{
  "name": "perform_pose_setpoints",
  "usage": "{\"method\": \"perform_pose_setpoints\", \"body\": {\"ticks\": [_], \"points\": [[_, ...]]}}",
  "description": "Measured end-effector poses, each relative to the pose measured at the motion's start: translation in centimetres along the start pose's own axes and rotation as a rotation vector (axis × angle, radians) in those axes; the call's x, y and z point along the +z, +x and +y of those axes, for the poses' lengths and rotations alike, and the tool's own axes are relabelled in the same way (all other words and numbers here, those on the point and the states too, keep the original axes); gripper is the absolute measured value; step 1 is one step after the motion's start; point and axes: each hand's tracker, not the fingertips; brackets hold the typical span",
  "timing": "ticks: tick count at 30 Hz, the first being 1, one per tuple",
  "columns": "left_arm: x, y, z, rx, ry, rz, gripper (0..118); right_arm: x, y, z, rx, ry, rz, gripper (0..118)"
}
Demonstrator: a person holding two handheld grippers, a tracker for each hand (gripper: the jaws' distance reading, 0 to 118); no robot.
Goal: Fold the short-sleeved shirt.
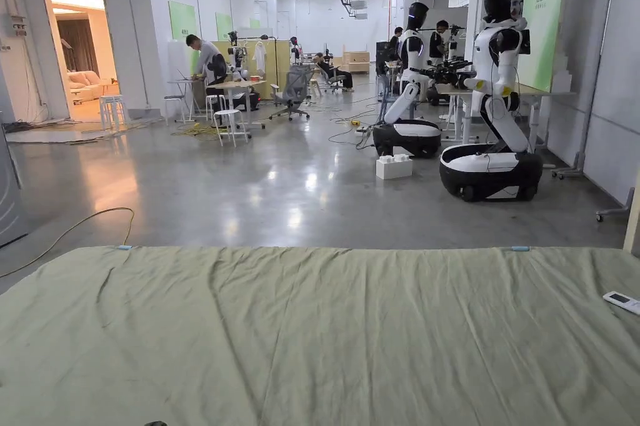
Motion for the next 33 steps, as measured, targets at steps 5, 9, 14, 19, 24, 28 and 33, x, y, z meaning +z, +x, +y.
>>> {"method": "perform_pose_setpoints", "body": {"ticks": [5, 9, 14, 19, 24, 28, 33], "points": [[0.0, 0.2, 0.3, -0.026, 0.006, 0.002, 0, 0.1, 0.0, 0.1, -0.008, 0.006, 0.007, 0], [0.0, 0.1, 0.2, -0.026, 0.005, -0.001, 0, 0.1, 0.0, 0.0, -0.013, 0.002, 0.009, 0], [-0.1, -1.1, 0.3, -0.019, -0.004, 0.001, 0, -0.1, 0.1, -0.4, -0.022, -0.031, 0.01, 0], [-0.2, -3.8, 0.7, -0.026, -0.052, 0.01, 9, -0.1, 0.1, -1.0, -0.046, -0.044, 0.017, 0], [-0.6, -10.1, -0.5, 0.073, -0.146, 0.133, 48, 0.0, 0.3, -2.0, -0.029, -0.079, 0.024, 0], [-3.0, -15.7, -3.8, 0.116, -0.242, 0.205, 74, -1.0, 0.2, -2.7, -0.081, -0.177, 0.009, 0], [-8.8, -20.7, -10.9, 0.161, -0.513, 0.275, 98, -2.6, -0.2, -3.4, -0.133, -0.222, 0.041, 0]]}}
